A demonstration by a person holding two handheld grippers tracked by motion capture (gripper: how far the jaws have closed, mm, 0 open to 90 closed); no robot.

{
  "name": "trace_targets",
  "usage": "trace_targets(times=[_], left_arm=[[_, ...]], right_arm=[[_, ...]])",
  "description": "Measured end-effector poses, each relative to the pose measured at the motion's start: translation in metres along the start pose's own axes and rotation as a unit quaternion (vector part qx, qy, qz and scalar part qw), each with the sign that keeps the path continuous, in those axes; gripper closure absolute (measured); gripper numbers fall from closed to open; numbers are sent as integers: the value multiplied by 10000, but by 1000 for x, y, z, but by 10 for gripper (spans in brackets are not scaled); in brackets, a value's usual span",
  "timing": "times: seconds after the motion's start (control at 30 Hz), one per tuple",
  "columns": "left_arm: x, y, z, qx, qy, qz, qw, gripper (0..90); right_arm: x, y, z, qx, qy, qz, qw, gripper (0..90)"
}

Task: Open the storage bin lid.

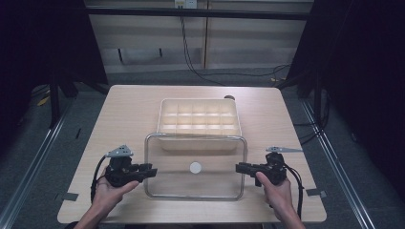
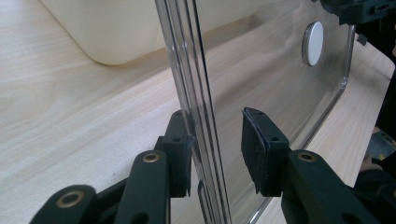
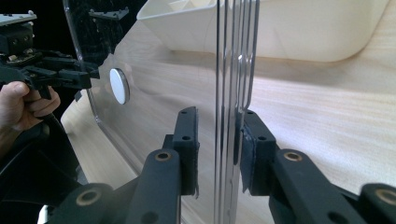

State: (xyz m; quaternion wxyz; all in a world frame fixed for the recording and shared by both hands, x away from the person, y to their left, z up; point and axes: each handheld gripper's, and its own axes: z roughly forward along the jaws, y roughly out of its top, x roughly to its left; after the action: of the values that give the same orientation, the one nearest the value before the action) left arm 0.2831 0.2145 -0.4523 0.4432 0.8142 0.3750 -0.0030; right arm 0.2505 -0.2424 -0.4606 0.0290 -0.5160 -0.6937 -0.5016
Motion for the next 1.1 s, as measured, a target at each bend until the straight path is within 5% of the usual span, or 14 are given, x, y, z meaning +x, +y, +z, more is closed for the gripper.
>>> trace_targets(times=[0.37, 1.1], left_arm=[[5, -11, 9, 104, -185, -214, 9995, 619], [8, -17, 20, 460, -69, -373, 9982, 550]], right_arm=[[-4, -6, 5, 16, -186, -41, 9998, 696], [-13, -12, 23, 364, -482, 8, 9982, 587]])
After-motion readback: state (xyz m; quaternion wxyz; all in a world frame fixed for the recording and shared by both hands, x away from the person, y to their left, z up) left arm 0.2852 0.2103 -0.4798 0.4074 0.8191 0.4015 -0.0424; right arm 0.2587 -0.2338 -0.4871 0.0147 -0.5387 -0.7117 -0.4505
